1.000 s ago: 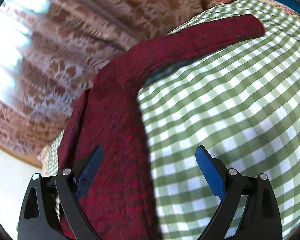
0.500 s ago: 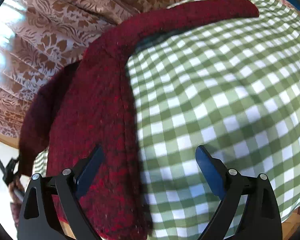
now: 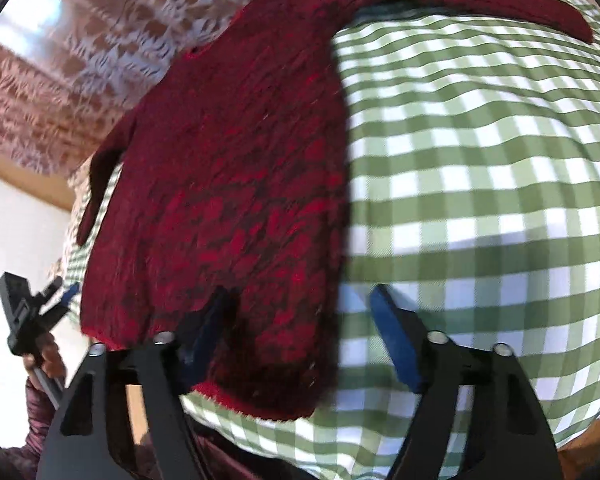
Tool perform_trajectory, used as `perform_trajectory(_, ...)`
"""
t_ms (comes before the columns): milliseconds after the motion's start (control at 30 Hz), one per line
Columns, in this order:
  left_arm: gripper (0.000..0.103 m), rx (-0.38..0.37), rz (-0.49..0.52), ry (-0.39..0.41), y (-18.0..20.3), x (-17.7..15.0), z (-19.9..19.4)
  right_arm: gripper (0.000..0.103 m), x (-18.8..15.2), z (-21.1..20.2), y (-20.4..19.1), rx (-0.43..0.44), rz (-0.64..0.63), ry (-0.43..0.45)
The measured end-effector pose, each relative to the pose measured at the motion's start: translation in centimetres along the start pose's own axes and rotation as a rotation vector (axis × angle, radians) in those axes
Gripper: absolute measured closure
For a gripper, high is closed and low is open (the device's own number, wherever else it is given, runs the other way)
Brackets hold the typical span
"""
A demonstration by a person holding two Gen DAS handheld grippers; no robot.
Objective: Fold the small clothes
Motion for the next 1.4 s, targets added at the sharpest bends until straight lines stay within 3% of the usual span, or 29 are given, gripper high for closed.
perform_trajectory(133, 0.039, 0.057, 0.051, -0.005, 1.8, -2.8, 1.5, 0.059, -0.5, 0.4, -0.5, 0.003, -0.027, -0.012)
perform_trajectory(233, 0.085, 0.069, 0.072, 0.003, 2.3, -2.1, 2.2, 0.073, -0.6, 0.5, -1.0, -0.013, -0.051, -0.015)
perform_trajectory(267, 0.088, 0.095, 0.095, 0.012, 2.6, -1.8, 2.3, 0.08, -0.6, 0.2, -1.3, 0.0, -0.054, -0.014)
perform_trajectory(333, 0.09, 0.119, 0.129, 0.019, 2.9, -1.0, 2.0, 0.083, -0.6, -0.8, -2.1, 0.004, -0.081, -0.001)
perform_trajectory(467, 0.091, 0.163, 0.185, 0.023, 2.9, -0.5, -0.5, 0.087, -1.7, -3.9, -3.5, -0.002, -0.176, 0.028)
perform_trajectory(700, 0.088, 0.262, 0.156, -0.08, 0.7, -4.5, -0.7, 0.087, -8.2, -2.5, -3.0, -0.015, -0.228, -0.114)
perform_trajectory(800, 0.077, 0.243, 0.137, -0.067, 0.9, -4.9, -1.6, 0.087, -8.7, -2.5, -2.8, 0.015, -0.21, -0.128)
perform_trajectory(867, 0.063, 0.247, 0.111, -0.01, 1.4, -4.1, -2.6, 0.087, -8.0, -3.1, -2.8, 0.042, -0.21, -0.12)
perform_trajectory(933, 0.061, 0.271, 0.125, 0.049, 2.4, -3.0, -3.5, 0.08, -6.8, -4.0, -2.3, 0.105, -0.184, -0.128)
perform_trajectory(967, 0.061, 0.283, 0.137, 0.071, 3.1, -2.1, -3.9, 0.061, -5.9, -4.4, -1.8, 0.118, -0.159, -0.119)
perform_trajectory(1000, 0.061, 0.26, 0.149, 0.094, 4.1, -1.2, -4.2, 0.045, -5.0, -5.1, -1.2, 0.119, -0.136, -0.078)
perform_trajectory(1067, 0.054, 0.215, 0.151, 0.135, 5.7, 0.4, -4.0, 0.044, -2.2, -6.2, 0.9, 0.093, -0.082, 0.026)
perform_trajectory(1100, 0.052, 0.191, 0.156, 0.142, 6.8, 1.3, -3.2, 0.044, 0.2, -6.6, 3.2, 0.07, 0.006, 0.08)
perform_trajectory(1233, 0.052, 0.189, 0.157, 0.111, 9.0, 3.1, 1.2, 0.044, 6.9, -8.2, 11.3, -0.022, 0.267, 0.272)
perform_trajectory(1400, 0.052, 0.202, 0.188, 0.054, 11.2, 1.6, 5.6, 0.045, 14.4, -9.7, 21.6, -0.109, 0.561, 0.469)
Point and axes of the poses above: each gripper's, at about its wrist camera, not at the fingertips, and z roughly the way its jaws point, y to its right, x to its top, the point moved 5 cm from there along z, roughly the way its jaws point, and after that the axes turned 1 degree about z, right-handed, at the moved point
